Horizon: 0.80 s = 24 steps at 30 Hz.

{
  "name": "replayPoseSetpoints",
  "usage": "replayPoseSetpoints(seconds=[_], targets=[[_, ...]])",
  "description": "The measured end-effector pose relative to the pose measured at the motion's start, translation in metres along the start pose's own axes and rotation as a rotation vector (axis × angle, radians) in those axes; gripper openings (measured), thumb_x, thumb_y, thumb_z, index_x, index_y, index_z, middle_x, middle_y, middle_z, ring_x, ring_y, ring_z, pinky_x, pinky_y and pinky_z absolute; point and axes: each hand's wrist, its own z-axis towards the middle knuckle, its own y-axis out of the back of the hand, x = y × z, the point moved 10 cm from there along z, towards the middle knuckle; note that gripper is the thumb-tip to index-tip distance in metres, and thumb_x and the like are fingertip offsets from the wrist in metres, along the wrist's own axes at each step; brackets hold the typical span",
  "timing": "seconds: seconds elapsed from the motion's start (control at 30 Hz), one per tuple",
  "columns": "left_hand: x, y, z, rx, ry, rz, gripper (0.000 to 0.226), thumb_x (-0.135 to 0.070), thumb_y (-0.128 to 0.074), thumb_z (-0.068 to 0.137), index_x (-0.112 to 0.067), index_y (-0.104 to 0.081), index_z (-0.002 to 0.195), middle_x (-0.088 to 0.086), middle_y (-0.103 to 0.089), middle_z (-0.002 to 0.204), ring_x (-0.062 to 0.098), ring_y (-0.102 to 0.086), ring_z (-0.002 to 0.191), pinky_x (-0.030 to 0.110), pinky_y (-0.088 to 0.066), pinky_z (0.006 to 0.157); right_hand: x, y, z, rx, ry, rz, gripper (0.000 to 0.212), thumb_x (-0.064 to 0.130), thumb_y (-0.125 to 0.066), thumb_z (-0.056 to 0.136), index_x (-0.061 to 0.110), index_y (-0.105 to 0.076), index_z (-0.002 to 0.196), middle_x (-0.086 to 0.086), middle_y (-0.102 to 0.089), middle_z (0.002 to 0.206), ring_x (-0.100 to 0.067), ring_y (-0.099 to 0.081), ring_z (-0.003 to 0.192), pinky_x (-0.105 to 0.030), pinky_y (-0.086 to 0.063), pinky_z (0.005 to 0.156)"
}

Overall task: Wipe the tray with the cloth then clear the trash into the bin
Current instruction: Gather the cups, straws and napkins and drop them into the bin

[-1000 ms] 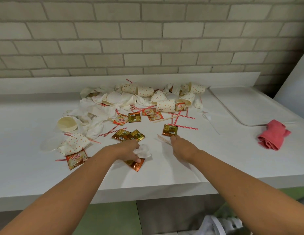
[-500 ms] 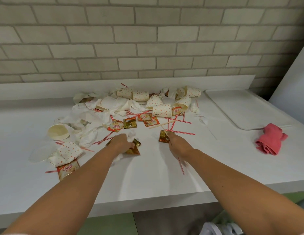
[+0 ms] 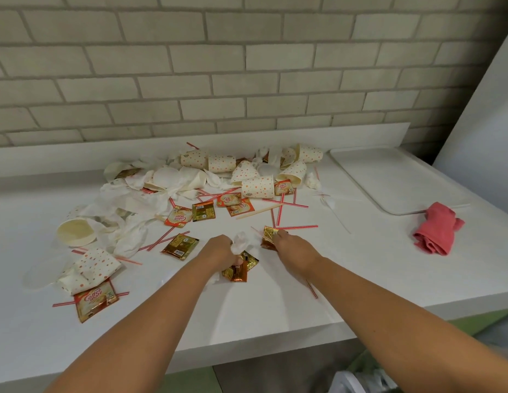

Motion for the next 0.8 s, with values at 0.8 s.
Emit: replayPoseSetpoints(seconds=[0.8], targets=[[-0.266,-0.091,-0.079,0.054,-0.523,-0.200,0.029,-0.030,-0.064,0.085,-0.004,-0.066,0.099,0.010,-0.065,0.092,0.026,-0.060,0.086,0.028,-0.041,0.067,-0.213,0.046,-0.211,-0.048,-0.460,0.576,0.026,0.017,-0.050,0.094,0.027,-0.054,0.070,0.005,-0.055,0.077,-0.008,-0.045,0.065,-0.021,-0.036,0.061]])
